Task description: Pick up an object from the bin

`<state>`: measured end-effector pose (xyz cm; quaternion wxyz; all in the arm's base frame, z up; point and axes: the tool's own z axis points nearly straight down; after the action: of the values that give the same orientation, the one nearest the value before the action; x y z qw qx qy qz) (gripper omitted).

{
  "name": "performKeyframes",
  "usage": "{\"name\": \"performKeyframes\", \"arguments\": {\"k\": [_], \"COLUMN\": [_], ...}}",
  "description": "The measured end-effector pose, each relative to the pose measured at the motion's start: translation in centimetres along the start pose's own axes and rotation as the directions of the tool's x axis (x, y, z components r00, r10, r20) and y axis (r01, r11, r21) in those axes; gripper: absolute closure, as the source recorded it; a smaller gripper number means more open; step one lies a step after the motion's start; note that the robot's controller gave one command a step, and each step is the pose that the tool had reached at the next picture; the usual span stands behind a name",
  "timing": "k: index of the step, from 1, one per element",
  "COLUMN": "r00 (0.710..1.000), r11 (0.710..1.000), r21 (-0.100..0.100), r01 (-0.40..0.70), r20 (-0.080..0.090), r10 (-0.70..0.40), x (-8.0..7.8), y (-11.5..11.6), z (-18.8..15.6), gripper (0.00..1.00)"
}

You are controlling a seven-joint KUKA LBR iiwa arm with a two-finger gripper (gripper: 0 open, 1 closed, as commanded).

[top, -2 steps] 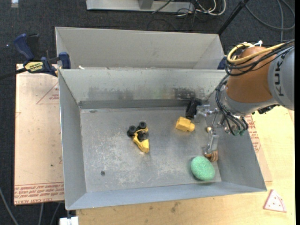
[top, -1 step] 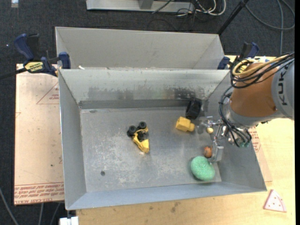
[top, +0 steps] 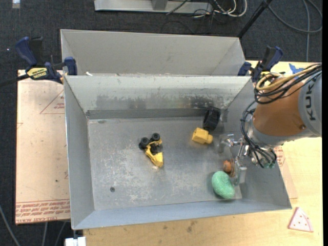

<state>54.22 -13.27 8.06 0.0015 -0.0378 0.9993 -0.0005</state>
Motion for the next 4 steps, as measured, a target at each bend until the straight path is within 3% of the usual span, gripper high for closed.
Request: {"name": "performKeyframes", "arguments": {"k": [1, 2, 3, 4], "r00": [0.974, 0.913, 0.968, 0.887], "r11": [0.974, 0.913, 0.968, 0.887], "r21": [-0.003, -0.003, -0.003, -0.004], "r01": [0.226, 0.409, 0.251, 0.462], "r20": [-0.004, 0.001, -0.002, -0.002], "r10": [-0.226, -0.409, -0.251, -0.462], "x": [0.4, 0.5, 2.0, 3.4], "y": [1.7, 1.9, 2.2, 2.8], "z": [0.1, 0.2, 0.6, 0.9], "gripper": [0.00, 0.00, 0.00, 0.00]}}
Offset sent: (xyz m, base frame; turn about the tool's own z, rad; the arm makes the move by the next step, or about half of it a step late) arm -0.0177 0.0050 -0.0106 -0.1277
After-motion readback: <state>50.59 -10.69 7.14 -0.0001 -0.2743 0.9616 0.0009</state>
